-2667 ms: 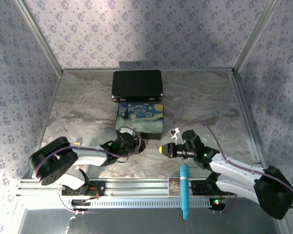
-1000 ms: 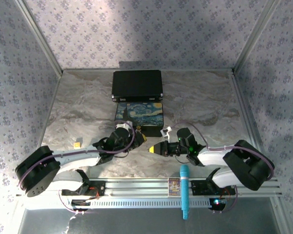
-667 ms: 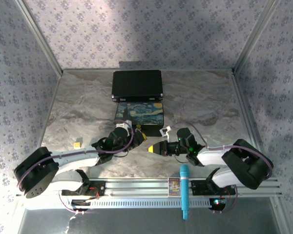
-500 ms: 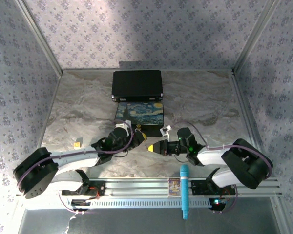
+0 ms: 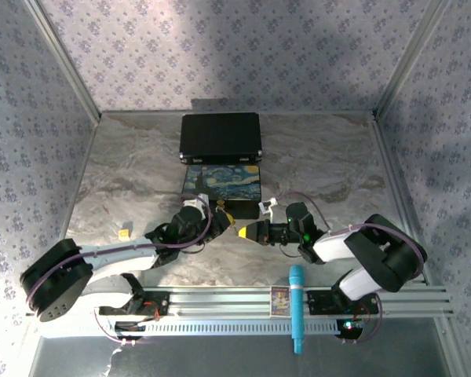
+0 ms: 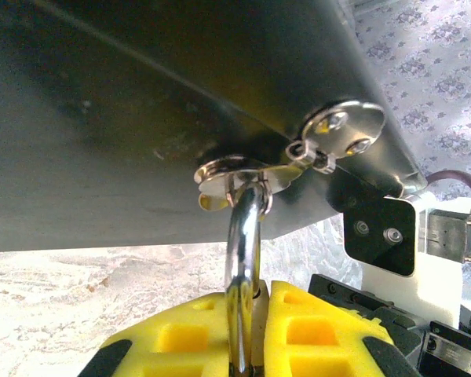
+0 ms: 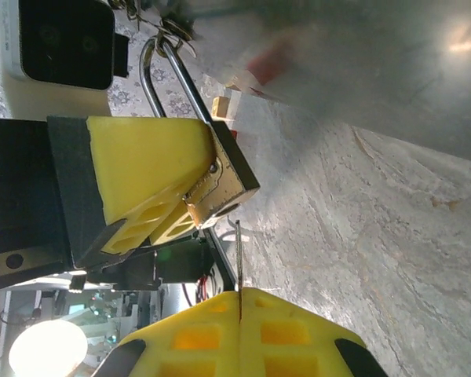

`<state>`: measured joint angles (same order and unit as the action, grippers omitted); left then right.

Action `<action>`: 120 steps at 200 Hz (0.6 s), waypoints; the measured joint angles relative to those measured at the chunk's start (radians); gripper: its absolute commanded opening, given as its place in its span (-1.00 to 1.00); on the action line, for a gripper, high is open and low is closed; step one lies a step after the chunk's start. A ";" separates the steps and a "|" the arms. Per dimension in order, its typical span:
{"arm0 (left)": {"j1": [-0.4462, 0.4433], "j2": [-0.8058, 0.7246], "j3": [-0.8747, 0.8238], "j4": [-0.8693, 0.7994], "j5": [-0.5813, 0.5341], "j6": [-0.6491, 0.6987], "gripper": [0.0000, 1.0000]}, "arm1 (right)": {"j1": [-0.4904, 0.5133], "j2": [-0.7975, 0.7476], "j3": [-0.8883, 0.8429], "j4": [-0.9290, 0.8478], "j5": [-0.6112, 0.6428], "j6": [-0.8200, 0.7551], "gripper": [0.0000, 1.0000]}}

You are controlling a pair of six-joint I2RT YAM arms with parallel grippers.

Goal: Unlock the padlock with the key

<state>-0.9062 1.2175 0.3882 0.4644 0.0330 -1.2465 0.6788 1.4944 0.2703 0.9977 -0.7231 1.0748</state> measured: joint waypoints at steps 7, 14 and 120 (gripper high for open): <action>0.002 0.000 -0.001 0.004 0.000 -0.001 -1.00 | -0.001 0.008 0.002 0.011 0.000 0.005 -1.00; 0.002 0.000 -0.002 0.005 -0.001 -0.001 -1.00 | -0.001 0.014 0.004 0.022 0.000 0.011 -1.00; 0.003 0.000 -0.002 0.011 -0.010 -0.005 -1.00 | 0.000 0.049 0.013 0.085 -0.004 0.037 -1.00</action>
<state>-0.9031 1.2171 0.3859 0.4751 0.0235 -1.2514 0.6785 1.5433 0.2832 1.0824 -0.7273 1.1114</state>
